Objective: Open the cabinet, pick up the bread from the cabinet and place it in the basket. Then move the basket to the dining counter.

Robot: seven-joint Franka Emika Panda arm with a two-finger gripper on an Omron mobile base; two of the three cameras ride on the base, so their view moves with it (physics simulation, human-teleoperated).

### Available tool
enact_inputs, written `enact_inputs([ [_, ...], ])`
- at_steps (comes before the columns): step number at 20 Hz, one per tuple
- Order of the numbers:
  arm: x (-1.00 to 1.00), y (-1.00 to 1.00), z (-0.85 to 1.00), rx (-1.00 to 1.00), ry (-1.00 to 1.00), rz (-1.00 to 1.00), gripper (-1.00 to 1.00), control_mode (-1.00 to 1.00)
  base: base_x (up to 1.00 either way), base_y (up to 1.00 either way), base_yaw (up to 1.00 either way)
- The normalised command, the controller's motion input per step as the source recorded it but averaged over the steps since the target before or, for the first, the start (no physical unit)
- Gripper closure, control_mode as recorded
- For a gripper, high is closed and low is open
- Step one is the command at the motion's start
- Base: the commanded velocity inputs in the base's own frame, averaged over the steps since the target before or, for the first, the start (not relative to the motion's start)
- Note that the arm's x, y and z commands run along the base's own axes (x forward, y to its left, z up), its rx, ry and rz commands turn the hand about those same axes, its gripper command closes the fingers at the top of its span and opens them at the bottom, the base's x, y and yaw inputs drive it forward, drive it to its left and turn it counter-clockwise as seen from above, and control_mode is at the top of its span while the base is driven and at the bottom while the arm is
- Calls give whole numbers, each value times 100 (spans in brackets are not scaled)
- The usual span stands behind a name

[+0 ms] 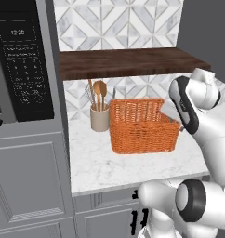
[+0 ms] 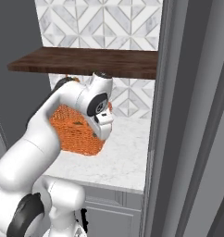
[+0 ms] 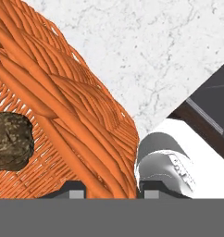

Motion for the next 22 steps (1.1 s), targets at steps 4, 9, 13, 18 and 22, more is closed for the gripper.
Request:
enact_inputs([
  [4, -37, 7, 61, -4, 0, 6, 100, -100, 0, 0, 0],
  [9, -66, 1, 21, 2, -10, 0, 100, -100, 0, 0, 0],
  [13, -59, 3, 15, 1, -26, 0, 100, -100, 0, 0, 0],
  [18, -9, 0, 35, 0, 11, 0, 100, -100, 0, 0, 0],
  [22, -26, 0, 36, 0, 14, 0, 100, -100, 0, 0, 0],
])
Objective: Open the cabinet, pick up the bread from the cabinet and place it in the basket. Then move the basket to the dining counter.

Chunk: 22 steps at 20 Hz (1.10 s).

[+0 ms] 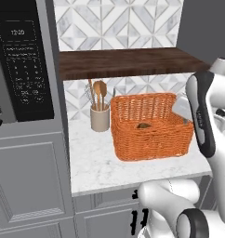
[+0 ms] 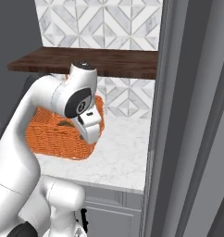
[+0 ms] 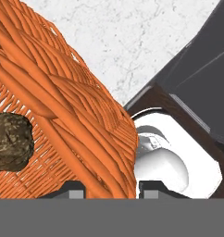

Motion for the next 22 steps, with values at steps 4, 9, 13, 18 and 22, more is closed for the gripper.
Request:
enact_inputs([
  [4, -45, 0, 22, 9, 0, 0, 100, -100, 0, 0, 0],
  [9, -38, 0, 18, 7, 0, 0, 100, -100, 0, 0, 0],
  [13, -25, 0, 8, -3, -3, 0, 100, -100, 0, 0, 0],
  [18, -18, 0, 0, -4, -2, 0, 100, -100, 0, 0, 0],
  [22, -7, 0, 0, -5, 0, 0, 100, -100, 0, 0, 0],
])
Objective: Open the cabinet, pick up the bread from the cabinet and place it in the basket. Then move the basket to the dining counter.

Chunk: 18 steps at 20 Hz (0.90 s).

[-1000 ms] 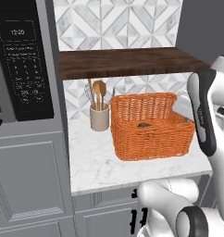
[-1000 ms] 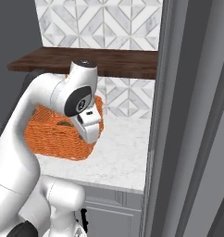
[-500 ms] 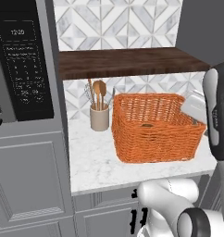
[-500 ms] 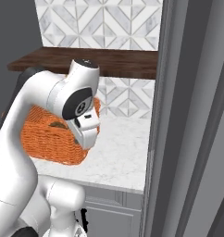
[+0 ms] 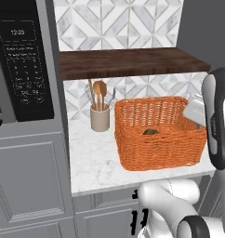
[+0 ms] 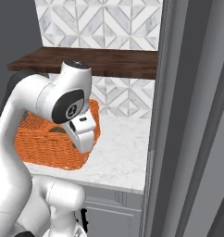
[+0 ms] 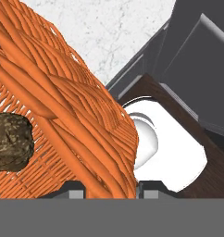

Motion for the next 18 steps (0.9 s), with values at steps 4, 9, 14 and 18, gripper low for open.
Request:
enact_inputs([
  [4, 0, 0, 0, 0, 0, 0, 100, -100, 0, 0, 0],
  [9, 0, 0, 0, 0, 0, 0, 100, -100, 0, 0, 0],
  [14, -19, 2, 0, 0, -1, 0, 100, 100, -39, 3, 0],
  [18, 0, 0, 0, 0, 0, 0, 100, 100, -97, 25, 0],
])
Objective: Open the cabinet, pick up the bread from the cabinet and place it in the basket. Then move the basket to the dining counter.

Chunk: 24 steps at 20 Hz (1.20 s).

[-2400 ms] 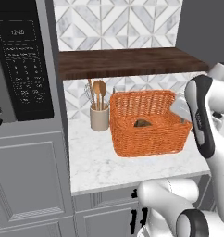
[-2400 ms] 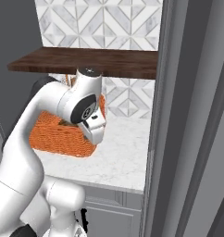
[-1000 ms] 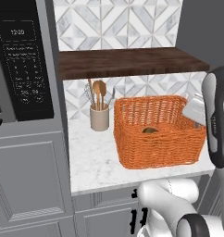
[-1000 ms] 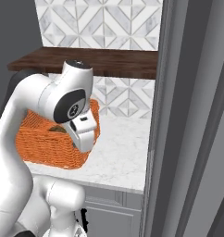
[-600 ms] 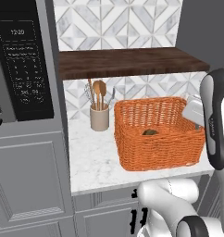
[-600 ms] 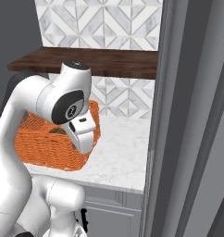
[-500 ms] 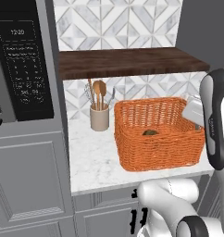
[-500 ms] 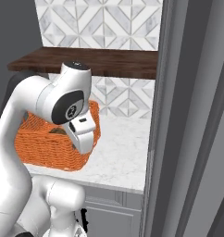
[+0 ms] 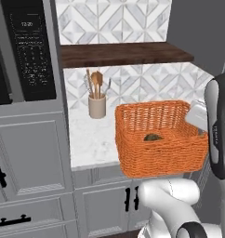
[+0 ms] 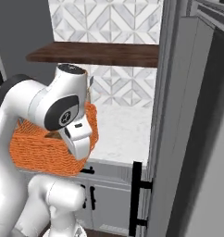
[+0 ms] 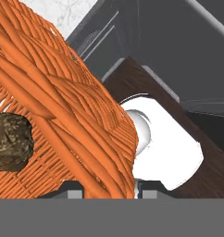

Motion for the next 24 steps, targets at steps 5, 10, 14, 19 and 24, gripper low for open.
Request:
enact_inputs([
  [5, 0, 0, 0, 0, 0, 0, 100, 100, -90, 45, 3],
  [10, 0, 0, 0, 0, 0, 0, 100, 100, -86, 63, 26],
  [14, 0, 0, 0, 0, 0, 0, 100, 100, -84, 73, 55],
  [19, 0, 0, 0, 0, 0, 0, 100, 100, -30, 85, 76],
  [24, 0, 0, 0, 0, 0, 0, 100, 100, 1, 98, 52],
])
